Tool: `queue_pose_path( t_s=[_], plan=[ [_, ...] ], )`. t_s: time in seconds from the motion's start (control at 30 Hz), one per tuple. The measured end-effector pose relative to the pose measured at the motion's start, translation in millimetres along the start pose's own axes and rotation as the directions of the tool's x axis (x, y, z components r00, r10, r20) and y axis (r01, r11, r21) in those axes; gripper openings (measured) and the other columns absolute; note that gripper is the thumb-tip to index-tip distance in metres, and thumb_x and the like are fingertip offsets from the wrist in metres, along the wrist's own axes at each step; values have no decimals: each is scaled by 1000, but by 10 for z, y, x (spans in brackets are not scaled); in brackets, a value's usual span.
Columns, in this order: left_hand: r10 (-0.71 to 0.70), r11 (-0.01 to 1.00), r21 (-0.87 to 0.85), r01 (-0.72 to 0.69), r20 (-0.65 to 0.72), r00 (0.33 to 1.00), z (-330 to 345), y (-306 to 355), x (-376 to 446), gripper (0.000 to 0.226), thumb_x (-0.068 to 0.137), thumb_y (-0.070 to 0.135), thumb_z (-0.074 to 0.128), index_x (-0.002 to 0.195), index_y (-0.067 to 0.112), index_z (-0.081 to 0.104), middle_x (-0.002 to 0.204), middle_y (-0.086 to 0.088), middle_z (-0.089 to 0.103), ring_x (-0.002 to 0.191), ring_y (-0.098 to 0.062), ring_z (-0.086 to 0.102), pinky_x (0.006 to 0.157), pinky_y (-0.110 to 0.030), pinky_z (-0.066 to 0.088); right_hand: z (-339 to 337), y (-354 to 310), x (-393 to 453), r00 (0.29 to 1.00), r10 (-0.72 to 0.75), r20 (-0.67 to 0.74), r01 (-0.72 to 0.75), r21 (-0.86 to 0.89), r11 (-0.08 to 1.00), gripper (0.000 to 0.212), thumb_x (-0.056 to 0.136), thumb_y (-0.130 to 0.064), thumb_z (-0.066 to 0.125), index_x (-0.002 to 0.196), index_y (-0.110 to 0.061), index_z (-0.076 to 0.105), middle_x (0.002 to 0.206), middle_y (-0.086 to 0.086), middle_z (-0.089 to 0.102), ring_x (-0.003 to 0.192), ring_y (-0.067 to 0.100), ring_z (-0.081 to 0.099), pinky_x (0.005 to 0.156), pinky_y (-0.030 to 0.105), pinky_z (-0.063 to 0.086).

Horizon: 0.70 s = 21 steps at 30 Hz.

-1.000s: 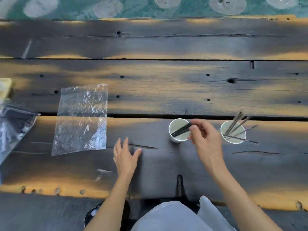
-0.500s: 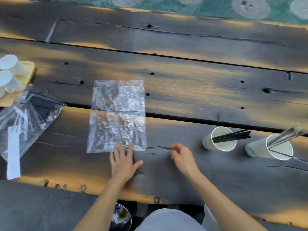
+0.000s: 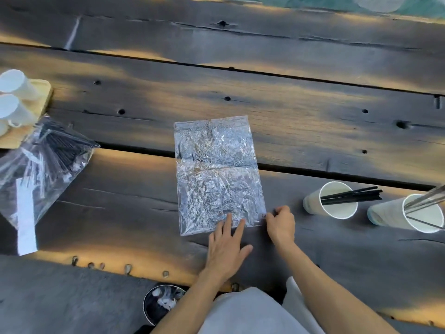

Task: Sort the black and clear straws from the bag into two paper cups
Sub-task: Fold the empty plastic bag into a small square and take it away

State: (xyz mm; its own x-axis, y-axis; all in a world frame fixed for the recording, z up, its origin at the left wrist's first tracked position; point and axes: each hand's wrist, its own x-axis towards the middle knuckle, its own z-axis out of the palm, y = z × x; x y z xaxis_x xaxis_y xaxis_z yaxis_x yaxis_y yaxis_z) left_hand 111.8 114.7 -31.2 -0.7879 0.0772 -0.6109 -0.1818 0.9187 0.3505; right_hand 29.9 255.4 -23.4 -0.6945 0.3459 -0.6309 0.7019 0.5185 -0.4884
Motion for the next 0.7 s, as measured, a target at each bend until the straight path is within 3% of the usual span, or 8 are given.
queue_pose_path(
  t_s=[0.13, 0.2, 0.33, 0.5, 0.6, 0.7],
  plan=[
    [27, 997, 78, -22, -71, 997, -19, -124, 2, 67, 99, 53, 40, 157, 35, 13, 168, -2, 5, 152, -29, 8, 118, -50, 14, 24, 71, -41, 983, -181, 40, 185, -286, 940, 33, 88, -32, 68, 99, -13, 43, 109, 11, 49, 90, 37, 56, 76, 43, 47],
    [5, 994, 111, 8, -114, 993, -18, -269, -5, 66, 100, 54, 35, 158, 35, 10, 169, -1, 0, 154, -29, 0, 120, -49, 10, 22, 87, -19, 977, -206, 50, 210, -372, 904, 37, 87, -35, 69, 99, -13, 41, 108, 11, 48, 89, 42, 59, 74, 47, 49],
    [-133, 980, 132, 151, -140, 981, 74, -743, -108, 67, 102, 59, 18, 157, 34, -10, 165, -5, -21, 152, -28, -19, 122, -51, 0, -17, 105, 69, 980, -196, 40, 197, -368, 909, 37, 88, -35, 69, 95, -13, 40, 104, 10, 48, 86, 41, 58, 75, 50, 50],
    [-116, 953, 266, 148, -133, 984, 130, -1278, -342, 67, 100, 58, 21, 158, 25, 23, 165, -13, 22, 151, -38, 20, 115, -57, 24, -27, 141, 116, 979, -200, 41, 200, -389, 899, 33, 90, -32, 67, 93, -13, 41, 102, 9, 49, 85, 38, 56, 74, 47, 49],
    [-77, 952, 284, 112, -132, 988, 46, -1355, -341, 70, 101, 61, 11, 157, 22, 25, 164, -15, 23, 150, -39, 22, 115, -55, 22, -25, 112, 218, 988, -136, 72, 153, -338, 929, 27, 86, -22, 68, 93, -12, 44, 102, 9, 52, 86, 34, 53, 73, 42, 46],
    [-94, 990, 82, 115, -227, 969, -266, -1229, -128, 69, 102, 58, 17, 158, 18, 22, 165, -13, 21, 151, -32, 19, 118, -48, 21, -27, -105, 406, 986, -117, 117, 145, -278, 950, 12, 83, -13, 62, 92, -11, 53, 101, 11, 64, 93, 33, 57, 73, 36, 42]
  ],
)
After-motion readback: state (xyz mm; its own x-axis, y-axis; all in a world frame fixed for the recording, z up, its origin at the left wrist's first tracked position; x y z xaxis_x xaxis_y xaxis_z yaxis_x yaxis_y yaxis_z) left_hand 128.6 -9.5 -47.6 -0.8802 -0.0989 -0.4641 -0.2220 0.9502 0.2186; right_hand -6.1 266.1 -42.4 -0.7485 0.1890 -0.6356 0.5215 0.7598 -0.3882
